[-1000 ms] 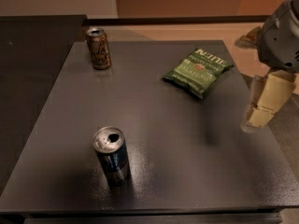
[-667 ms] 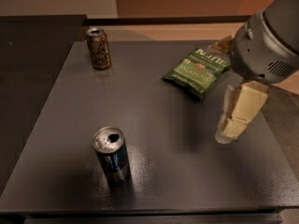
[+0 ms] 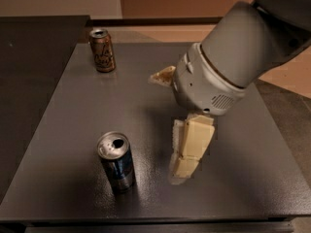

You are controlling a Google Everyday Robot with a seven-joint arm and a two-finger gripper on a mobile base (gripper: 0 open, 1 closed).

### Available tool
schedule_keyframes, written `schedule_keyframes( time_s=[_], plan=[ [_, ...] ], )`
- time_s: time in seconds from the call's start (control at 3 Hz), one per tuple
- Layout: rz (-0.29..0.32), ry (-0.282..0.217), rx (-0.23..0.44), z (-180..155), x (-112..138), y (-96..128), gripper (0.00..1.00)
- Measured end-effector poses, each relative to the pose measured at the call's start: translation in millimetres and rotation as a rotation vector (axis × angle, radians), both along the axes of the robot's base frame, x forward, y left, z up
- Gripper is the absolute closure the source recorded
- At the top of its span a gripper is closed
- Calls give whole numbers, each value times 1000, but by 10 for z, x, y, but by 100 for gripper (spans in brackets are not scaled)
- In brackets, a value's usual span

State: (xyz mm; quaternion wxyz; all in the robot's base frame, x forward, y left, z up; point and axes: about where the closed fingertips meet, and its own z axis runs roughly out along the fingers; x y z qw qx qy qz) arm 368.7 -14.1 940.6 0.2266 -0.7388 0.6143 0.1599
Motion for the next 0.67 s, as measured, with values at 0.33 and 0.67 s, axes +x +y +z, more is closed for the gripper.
schedule_keyframes(
  time_s=[0.33,0.67],
  plan=[
    [84,31,32,-114,-176,350,0],
    [120,50,50,-186,-242,532,0]
  ],
)
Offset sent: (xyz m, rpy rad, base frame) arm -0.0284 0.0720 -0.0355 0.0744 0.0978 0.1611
